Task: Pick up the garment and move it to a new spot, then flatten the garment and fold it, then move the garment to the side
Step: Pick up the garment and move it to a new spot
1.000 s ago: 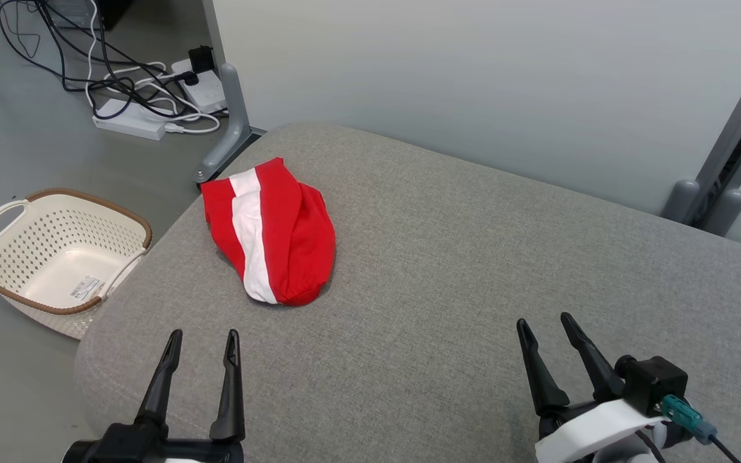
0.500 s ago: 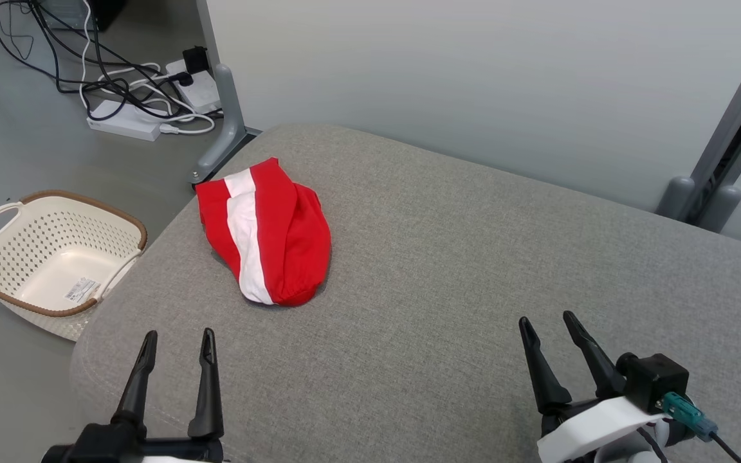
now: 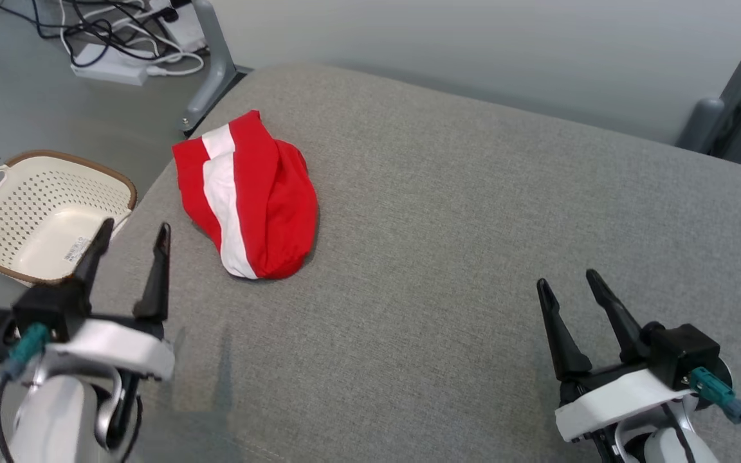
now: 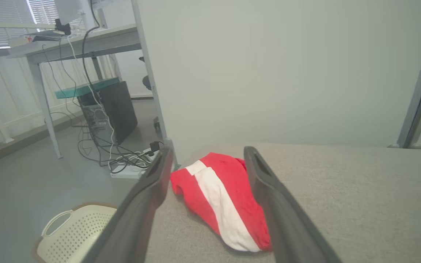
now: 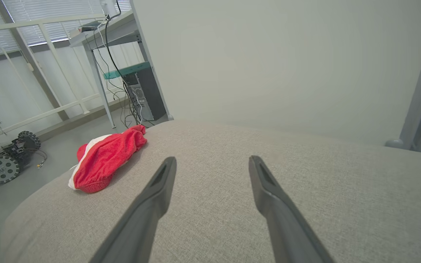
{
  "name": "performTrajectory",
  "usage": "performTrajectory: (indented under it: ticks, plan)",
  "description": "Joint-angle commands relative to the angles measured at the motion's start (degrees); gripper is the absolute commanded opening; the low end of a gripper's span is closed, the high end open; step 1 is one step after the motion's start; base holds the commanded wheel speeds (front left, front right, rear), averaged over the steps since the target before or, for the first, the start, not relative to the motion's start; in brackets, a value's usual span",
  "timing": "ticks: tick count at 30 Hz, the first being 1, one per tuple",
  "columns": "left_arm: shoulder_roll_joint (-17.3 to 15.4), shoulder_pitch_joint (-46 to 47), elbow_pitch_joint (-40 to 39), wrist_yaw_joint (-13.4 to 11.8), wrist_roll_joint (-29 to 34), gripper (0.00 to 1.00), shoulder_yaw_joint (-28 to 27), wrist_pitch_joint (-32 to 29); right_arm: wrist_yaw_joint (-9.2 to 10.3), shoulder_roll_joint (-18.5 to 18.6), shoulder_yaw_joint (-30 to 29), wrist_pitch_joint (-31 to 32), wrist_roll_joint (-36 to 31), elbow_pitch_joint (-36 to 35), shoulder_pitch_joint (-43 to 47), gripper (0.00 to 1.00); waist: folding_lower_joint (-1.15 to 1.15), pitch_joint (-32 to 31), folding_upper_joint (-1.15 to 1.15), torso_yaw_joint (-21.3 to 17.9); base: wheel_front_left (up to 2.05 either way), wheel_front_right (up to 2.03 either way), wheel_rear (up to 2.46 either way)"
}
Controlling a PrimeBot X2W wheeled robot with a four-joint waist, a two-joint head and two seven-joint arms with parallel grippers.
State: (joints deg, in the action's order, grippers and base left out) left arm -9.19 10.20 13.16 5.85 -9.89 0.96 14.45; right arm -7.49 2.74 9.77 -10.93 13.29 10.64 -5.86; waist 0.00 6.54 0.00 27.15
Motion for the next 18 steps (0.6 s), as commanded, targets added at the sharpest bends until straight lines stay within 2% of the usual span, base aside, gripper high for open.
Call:
performTrajectory:
  ticks: [1,5,9,15,18]
  plan:
    - [-1.13,3.72,1.82,0.57,-1.02,1.00,0.11,-1.12,-0.01,0.35,-0.02,0.59,-0.79,-1.51,-0.71,1.00,0.00,2.69,0.00,-1.70,0.00,0.00,0.00]
    - [-4.44,13.34,10.37,1.56,-4.66,1.00,2.62,-7.36,-0.01,0.41,0.16,2.93,-2.22,-6.02,-1.41,1.00,0.00,6.05,0.00,-3.67,0.00,0.00,0.00]
    - [-8.14,21.95,16.56,1.57,-11.90,1.00,7.70,-14.47,-0.01,0.53,0.97,5.43,-4.11,-10.15,-2.22,1.00,0.00,9.18,0.00,-5.58,0.00,0.00,0.00]
    - [-13.28,29.96,21.34,1.59,-25.69,1.00,16.74,-23.46,-0.01,0.78,0.99,7.73,-5.17,-14.52,-2.92,1.00,0.00,12.81,0.00,-7.80,0.00,0.00,0.00]
    - [-15.00,33.12,23.87,1.60,-30.28,1.00,19.46,-25.24,-0.01,0.99,0.98,8.29,-5.74,-15.54,-2.74,1.00,0.00,14.29,0.00,-8.53,0.00,0.00,0.00]
